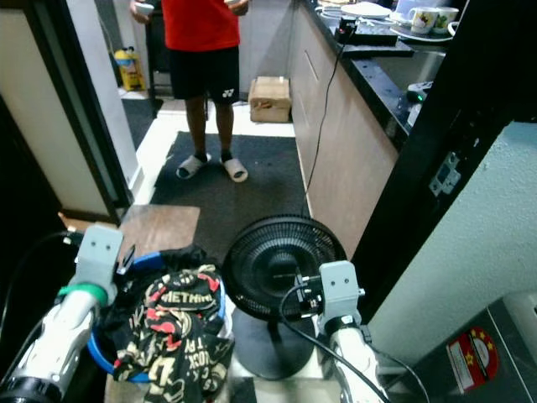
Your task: Clothes washing
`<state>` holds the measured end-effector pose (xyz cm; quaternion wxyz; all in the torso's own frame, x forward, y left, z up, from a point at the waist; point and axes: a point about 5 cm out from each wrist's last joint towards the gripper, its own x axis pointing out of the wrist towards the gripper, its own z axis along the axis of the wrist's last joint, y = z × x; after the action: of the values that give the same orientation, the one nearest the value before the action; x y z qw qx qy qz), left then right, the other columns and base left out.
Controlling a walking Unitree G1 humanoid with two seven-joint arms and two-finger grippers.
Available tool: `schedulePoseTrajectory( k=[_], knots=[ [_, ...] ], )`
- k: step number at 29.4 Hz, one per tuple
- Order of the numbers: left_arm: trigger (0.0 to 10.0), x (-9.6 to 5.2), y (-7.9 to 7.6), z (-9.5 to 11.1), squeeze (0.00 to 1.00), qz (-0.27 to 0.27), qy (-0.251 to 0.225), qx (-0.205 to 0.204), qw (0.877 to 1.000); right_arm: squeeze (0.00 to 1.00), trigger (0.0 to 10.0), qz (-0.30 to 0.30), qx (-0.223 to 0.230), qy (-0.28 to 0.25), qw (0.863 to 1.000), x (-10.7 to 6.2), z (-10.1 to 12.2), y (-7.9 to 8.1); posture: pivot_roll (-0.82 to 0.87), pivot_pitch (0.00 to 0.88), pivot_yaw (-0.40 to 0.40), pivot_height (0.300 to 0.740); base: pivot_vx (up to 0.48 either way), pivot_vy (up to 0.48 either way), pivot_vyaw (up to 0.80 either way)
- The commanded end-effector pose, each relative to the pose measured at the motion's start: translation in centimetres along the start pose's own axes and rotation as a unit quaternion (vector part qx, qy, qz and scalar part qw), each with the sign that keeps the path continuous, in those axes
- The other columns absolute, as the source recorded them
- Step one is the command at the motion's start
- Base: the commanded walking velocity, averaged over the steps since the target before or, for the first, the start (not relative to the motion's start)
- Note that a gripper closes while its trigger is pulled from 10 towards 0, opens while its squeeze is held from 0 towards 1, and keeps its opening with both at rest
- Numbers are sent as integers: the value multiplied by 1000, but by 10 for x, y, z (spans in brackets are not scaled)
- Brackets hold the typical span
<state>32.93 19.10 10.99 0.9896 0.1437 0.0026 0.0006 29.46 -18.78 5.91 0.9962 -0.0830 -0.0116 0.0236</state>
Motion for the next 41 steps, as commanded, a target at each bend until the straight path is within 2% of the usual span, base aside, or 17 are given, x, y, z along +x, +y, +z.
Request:
schedulePoseTrajectory(
  k=[1,5,8,12,14,17,19,21,24,26,27,28,35,41],
  knots=[
    [10000,-3,-1,-9,0,-7,22,4,1000,0,10000,1,0,7,1000,0,-2,2,-72,0,86,740,0,0,0],
    [10000,-10,-5,-24,0,-9,56,-10,998,0,10000,6,1,4,1000,3,3,6,-73,0,124,740,0,0,0],
    [10000,-12,-9,-27,0,-9,64,-11,998,0,10000,19,-3,6,1000,5,4,8,-76,0,159,740,0,0,0],
    [10000,-13,-13,-28,0,-8,70,-14,997,0,10000,38,-11,5,999,11,7,9,-64,0,157,740,0,0,0],
    [10000,-8,-16,-18,0,-3,48,-17,999,0,10000,39,-17,-3,999,22,16,4,-20,0,36,740,0,0,0],
    [10000,-6,-12,-16,0,9,39,-20,999,0,10000,35,-14,-14,999,28,25,2,-29,0,33,740,0,0,0],
    [10000,-8,-4,-20,0,32,43,-29,998,0,10000,33,-11,-27,999,34,35,1,-34,0,32,740,0,0,0],
    [10000,-8,-4,-20,0,32,43,-29,998,0,10000,33,-11,-27,999,34,35,1,-34,0,32,740,0,0,0],
    [10000,-13,-2,-24,0,26,47,-14,998,0,10000,38,-7,-18,999,31,29,7,-3,0,37,740,0,0,0],
    [10000,-14,2,-25,0,29,47,2,998,0,10000,55,0,0,998,25,18,25,22,0,22,740,0,0,0],
    [10000,-14,2,-25,0,29,47,2,998,0,10000,55,0,0,998,25,18,25,22,0,22,740,0,0,0],
    [10000,-14,6,-29,0,39,54,8,998,0,10000,72,3,4,997,23,15,39,31,0,13,740,0,0,0],
    [10000,-14,5,-31,0,42,57,9,997,0,10000,76,-5,4,997,26,17,46,42,0,6,740,0,0,0],
    [10000,-15,-4,-32,0,26,58,11,998,0,10000,26,15,18,999,27,14,50,40,11,21,740,0,0,0]
  ],
)
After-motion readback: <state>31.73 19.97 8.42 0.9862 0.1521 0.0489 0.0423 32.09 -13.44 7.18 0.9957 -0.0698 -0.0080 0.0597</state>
